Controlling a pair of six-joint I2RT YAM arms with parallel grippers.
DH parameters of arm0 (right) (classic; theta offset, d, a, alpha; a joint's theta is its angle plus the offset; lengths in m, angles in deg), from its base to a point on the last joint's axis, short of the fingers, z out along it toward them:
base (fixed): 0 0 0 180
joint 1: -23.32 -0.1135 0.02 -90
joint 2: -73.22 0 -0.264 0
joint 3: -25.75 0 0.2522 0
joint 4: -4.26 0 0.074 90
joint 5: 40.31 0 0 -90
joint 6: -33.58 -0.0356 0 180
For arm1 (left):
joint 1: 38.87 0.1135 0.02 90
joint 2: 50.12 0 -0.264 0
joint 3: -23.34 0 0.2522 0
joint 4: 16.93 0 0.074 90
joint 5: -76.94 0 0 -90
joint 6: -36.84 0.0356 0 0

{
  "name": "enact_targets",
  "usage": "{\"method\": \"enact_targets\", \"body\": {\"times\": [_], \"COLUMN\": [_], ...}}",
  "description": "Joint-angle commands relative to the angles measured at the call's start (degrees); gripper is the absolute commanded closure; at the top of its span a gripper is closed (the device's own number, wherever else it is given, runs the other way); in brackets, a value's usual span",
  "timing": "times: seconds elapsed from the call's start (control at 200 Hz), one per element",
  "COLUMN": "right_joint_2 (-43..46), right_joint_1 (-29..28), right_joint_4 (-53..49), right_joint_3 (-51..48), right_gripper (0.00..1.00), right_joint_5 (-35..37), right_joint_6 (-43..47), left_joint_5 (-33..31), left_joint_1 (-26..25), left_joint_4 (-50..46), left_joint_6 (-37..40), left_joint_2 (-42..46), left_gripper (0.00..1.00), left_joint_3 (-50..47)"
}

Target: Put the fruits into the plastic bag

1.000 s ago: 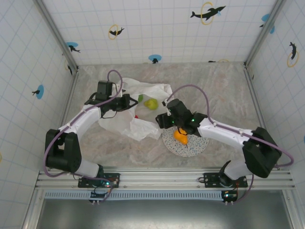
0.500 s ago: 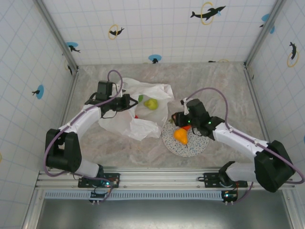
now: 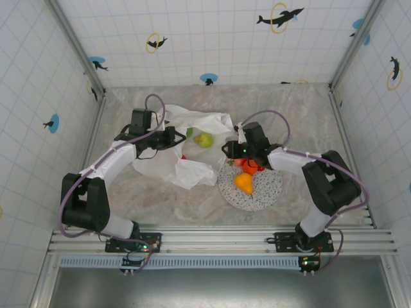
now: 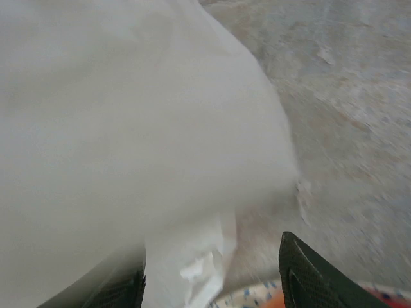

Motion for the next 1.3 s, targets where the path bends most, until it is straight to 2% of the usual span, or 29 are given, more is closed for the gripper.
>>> {"method": "enact_targets", "body": {"times": [0.0, 0.15, 0.245, 0.39, 0.455, 0.525, 0.696, 0.876, 1.296], "right_joint_2": [-3.3, -7.8, -9.9, -8.9, -6.4, -2.9, 4.5, 7.9, -1.3], "right_joint_1": [0.3, 0.3, 0.2, 0.3, 0.2, 0.0, -3.3, -5.7, -3.6], "right_joint_4": [3.1, 2.6, 2.7, 2.8, 2.6, 2.2, -3.9, -8.0, -11.3], "right_joint_3": [3.8, 7.1, 8.5, 8.8, 7.8, 6.7, 7.4, 7.6, 11.0], "right_gripper": [0.45, 0.51, 0.59, 0.75, 0.89, 0.97, 0.97, 0.95, 0.91], "right_joint_5": [-2.1, -1.9, -2.3, -2.9, -2.7, -2.5, -0.7, 2.4, 3.0], "right_joint_6": [0.5, 1.2, 0.8, -0.4, -1.6, -3.5, -4.4, -5.2, -1.3], "left_joint_5": [0.6, 0.7, 0.6, -0.1, -0.7, -1.4, -4.7, -10.1, -4.9], "left_joint_1": [0.2, 0.3, 0.2, 0.3, 0.4, 1.0, 2.4, 3.2, 3.3], "left_joint_4": [-0.7, -0.8, -1.0, -1.7, -2.6, -4.0, -7.5, -12.0, -7.2], "left_joint_6": [1.8, 1.9, 2.0, 2.2, 2.6, 3.1, 3.7, 6.0, 2.5], "left_joint_2": [-0.7, -0.8, -0.7, -0.2, 0.3, 1.1, 4.1, 6.3, 7.3], "left_gripper": [1.00, 1.00, 1.00, 1.00, 1.00, 1.00, 1.00, 1.00, 1.00], "left_joint_3": [0.9, 1.1, 1.2, 1.6, 2.1, 2.8, 4.6, 7.3, 3.6]}}
